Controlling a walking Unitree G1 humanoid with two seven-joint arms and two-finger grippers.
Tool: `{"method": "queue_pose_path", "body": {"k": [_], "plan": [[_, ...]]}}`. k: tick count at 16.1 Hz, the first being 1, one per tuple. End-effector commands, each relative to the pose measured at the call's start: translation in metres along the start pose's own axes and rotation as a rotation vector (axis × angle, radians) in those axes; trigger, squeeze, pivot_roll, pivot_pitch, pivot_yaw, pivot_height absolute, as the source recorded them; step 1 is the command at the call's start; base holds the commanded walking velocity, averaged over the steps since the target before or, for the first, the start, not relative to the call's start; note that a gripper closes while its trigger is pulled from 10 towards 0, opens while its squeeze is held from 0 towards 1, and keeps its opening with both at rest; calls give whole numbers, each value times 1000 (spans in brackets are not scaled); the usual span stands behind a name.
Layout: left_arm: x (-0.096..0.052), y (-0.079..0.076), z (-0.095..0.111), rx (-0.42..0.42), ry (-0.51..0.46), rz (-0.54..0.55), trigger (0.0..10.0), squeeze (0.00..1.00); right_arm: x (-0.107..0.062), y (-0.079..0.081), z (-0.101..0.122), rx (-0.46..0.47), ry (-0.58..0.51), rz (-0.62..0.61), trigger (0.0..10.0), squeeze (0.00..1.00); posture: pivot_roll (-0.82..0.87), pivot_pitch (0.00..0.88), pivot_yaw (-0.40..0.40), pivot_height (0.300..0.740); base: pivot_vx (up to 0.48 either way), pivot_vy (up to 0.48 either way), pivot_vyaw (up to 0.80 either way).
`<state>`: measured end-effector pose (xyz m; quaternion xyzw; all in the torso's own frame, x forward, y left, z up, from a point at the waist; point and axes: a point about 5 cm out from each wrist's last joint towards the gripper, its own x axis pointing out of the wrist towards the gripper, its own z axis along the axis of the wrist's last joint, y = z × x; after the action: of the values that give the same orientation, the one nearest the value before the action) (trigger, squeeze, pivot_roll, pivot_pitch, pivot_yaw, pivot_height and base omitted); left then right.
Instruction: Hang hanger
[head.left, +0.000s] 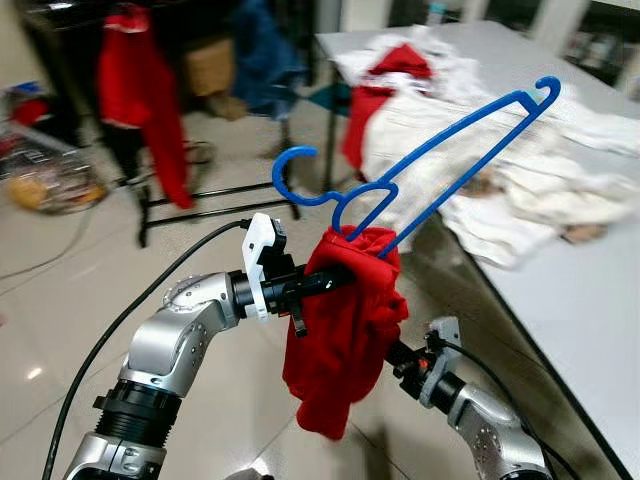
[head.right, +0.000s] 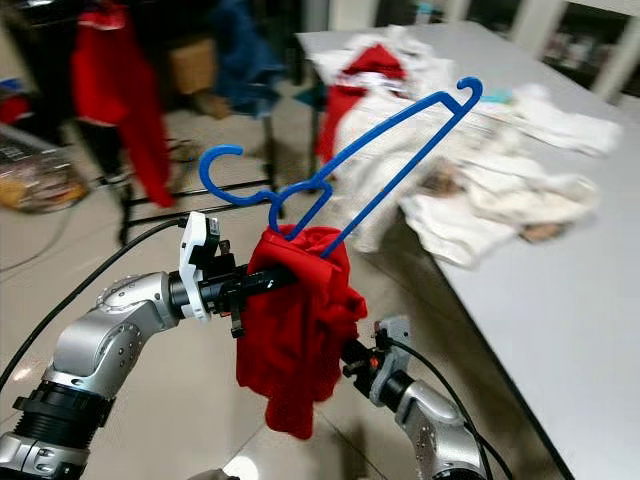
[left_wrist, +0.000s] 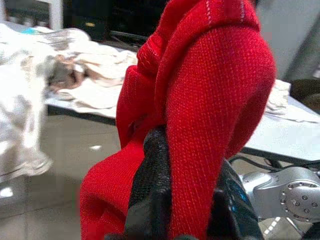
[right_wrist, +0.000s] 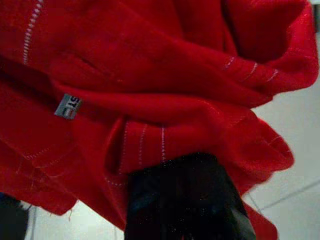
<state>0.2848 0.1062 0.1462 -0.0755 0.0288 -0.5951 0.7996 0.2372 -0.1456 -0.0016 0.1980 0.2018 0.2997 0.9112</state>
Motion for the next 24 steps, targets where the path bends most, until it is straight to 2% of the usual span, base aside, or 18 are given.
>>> {"method": "queue_pose_path", "body": {"k": [1, 8, 11, 16, 19, 24], "plan": [[2, 0, 8, 37, -14, -3, 10000, 0, -1, -2, 2, -7, -6, -5, 10000, 0, -72, 0, 14, 740, 0, 0, -744], [0, 0, 9, 25, -17, -2, 10000, 0, -1, 4, -6, 1, 23, 29, 10000, 0, -71, 0, 15, 740, 0, 0, -747], [-2, -2, 6, 9, -5, -10, 10000, 0, -4, 4, -14, -38, 66, 32, 10000, 0, -75, 0, 19, 740, 0, 357, -715], [-6, -2, 2, -9, 8, -22, 10000, 0, -5, -2, -15, -87, 84, -17, 10000, 0, -75, 0, 18, 740, 0, 0, 0], [-9, -1, 0, -22, 22, -17, 10000, 0, -7, -5, -15, -86, 85, -39, 10000, 0, -73, 0, 17, 740, 0, 95, 0], [-9, -3, -1, -33, 23, -24, 10000, 0, -8, -2, -23, -61, 100, -29, 10000, 0, -73, 0, 20, 740, 0, 346, -741]]}}
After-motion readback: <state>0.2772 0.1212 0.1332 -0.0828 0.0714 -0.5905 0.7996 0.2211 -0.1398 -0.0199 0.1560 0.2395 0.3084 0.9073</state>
